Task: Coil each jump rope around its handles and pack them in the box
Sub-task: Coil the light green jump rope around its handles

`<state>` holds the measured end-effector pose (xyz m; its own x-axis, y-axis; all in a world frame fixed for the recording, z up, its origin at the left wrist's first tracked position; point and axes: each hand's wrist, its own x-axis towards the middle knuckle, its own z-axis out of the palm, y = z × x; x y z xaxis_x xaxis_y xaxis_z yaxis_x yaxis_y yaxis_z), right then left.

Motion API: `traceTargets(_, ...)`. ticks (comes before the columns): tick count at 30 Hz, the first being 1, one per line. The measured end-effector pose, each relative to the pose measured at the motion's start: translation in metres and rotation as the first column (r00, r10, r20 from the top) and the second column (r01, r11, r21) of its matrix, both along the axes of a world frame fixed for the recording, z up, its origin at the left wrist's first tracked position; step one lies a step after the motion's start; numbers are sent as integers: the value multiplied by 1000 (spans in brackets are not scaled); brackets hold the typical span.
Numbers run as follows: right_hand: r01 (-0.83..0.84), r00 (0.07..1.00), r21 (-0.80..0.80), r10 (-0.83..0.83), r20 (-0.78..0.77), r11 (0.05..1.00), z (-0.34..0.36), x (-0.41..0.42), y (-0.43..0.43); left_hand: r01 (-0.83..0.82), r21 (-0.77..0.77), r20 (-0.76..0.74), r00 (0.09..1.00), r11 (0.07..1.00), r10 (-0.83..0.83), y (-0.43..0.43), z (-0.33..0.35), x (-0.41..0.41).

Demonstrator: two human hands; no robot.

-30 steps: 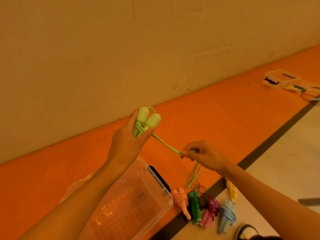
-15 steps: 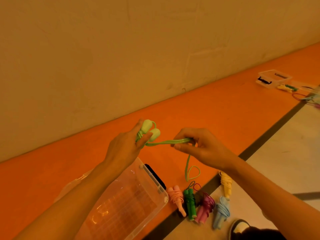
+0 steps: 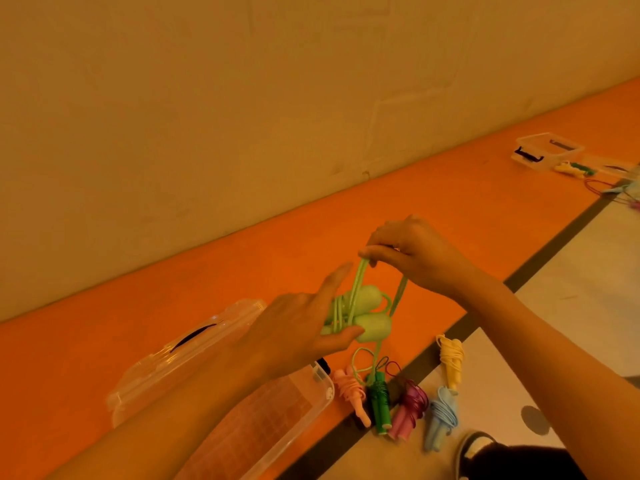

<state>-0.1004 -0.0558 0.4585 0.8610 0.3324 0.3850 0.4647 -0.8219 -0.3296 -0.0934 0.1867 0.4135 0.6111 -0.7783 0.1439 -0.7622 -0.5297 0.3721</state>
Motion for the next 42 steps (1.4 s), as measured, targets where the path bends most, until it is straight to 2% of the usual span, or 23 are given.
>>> traceTargets(2, -5, 987, 101, 21, -158, 995, -2, 2, -6, 55, -14, 24, 998, 998, -55, 5, 5, 3)
traceTargets(4, -18, 974, 121, 44, -221, 992, -7, 5, -3, 178, 46, 104, 978, 983, -182, 7, 6, 2)
traceTargets(9, -71, 982, 64, 81, -171, 995, -19, 13, 19, 325, 144, 244, 904, 935, -352, 1, 3, -7)
traceTargets(12, -98, 980, 83, 110, -163, 992, -26, 14, 28, 353, 194, 255, 883, 915, -394, 0, 6, -8)
traceTargets(15, -74, 958, 171, 117, -261, 983, -31, 17, 29, 329, 210, 272, 885, 921, -378, 5, 5, -7)
traceTargets(18, -26, 909, 313, 153, -387, 949, -31, 17, 22, 271, 205, 211, 926, 940, -313, 12, 3, 0)
traceTargets(21, 33, 875, 442, 188, -446, 897, -29, 16, 9, 189, 148, 124, 970, 971, -207, 22, 9, 11)
traceTargets(23, 82, 853, 454, 174, -493, 887, -30, 14, -1, 124, 75, 103, 986, 990, -131, 31, 15, 21)
traceTargets(28, 208, 875, 535, 89, -477, 818, -25, 11, -29, 13, -28, 71, 997, 1000, -11, 51, 13, 43)
traceTargets(32, 254, 915, 597, 10, -403, 761, -19, 11, -31, 91, -19, 165, 982, 996, -87, 47, 16, 39)
traceTargets(34, 333, 912, 662, -51, -407, 672, -20, 15, -27, 171, 31, 248, 953, 985, -173, 39, 11, 32)
traceTargets(37, 415, 894, 734, -91, -439, 537, -25, 24, -19, 244, 111, 274, 924, 963, -265, 22, 3, 21)
traceTargets(38, 433, 886, 728, -105, -451, 531, -27, 27, -17, 259, 108, 289, 916, 960, -279, 17, 3, 17)
traceTargets(42, 463, 867, 633, -169, -469, 620, -37, 35, -17, 306, 93, 360, 877, 947, -319, 8, 5, 4)
